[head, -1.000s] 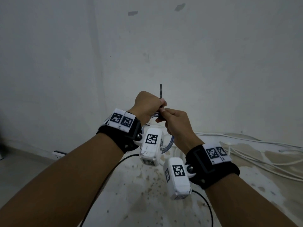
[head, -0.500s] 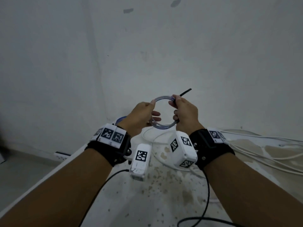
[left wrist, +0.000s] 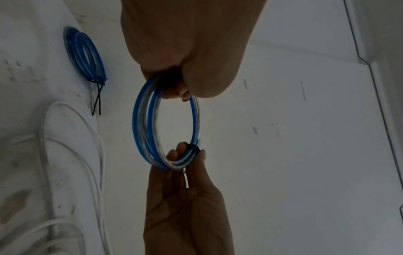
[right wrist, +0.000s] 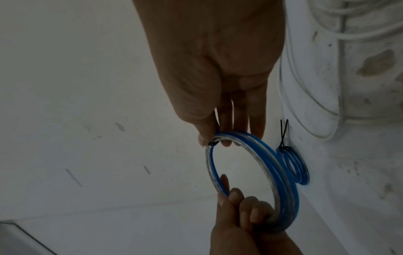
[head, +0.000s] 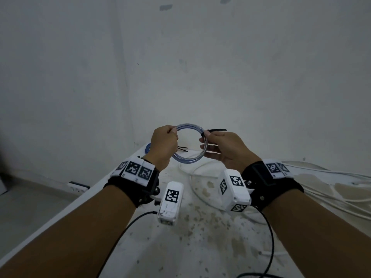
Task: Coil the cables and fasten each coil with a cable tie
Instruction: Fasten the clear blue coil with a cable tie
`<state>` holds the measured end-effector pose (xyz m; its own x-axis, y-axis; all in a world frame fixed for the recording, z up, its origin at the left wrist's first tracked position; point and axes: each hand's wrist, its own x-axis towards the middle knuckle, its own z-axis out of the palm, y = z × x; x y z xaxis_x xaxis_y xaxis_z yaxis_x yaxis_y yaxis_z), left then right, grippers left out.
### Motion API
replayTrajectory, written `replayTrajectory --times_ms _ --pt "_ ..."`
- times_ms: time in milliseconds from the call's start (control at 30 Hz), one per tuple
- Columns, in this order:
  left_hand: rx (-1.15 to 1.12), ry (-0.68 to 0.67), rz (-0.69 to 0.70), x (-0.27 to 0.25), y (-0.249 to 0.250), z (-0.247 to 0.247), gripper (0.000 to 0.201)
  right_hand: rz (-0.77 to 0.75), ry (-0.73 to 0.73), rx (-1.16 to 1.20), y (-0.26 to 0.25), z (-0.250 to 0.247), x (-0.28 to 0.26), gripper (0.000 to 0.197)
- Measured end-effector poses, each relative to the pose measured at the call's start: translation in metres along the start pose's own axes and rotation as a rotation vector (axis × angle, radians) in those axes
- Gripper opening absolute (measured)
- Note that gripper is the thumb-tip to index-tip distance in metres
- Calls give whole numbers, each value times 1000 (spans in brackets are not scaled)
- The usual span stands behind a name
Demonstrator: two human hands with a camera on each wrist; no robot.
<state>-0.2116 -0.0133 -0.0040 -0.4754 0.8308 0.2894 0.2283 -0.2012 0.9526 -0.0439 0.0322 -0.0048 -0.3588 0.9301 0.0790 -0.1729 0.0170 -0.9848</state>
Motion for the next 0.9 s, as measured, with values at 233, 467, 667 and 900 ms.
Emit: replayTrajectory --times_ms 233,467,667,900 --pt "24 12 -55 19 -19 -24 22 -8 -15 -231 15 21 31 17" --pt "-23 -42 -324 59 -48 -52 31 76 80 -149 46 62 94 18" --pt "316 -70 -319 82 -101 -81 37 23 96 -583 81 91 175 34" --pt "342 -107 -339 97 -131 -99 33 6 -81 -1007 116 118 234 51"
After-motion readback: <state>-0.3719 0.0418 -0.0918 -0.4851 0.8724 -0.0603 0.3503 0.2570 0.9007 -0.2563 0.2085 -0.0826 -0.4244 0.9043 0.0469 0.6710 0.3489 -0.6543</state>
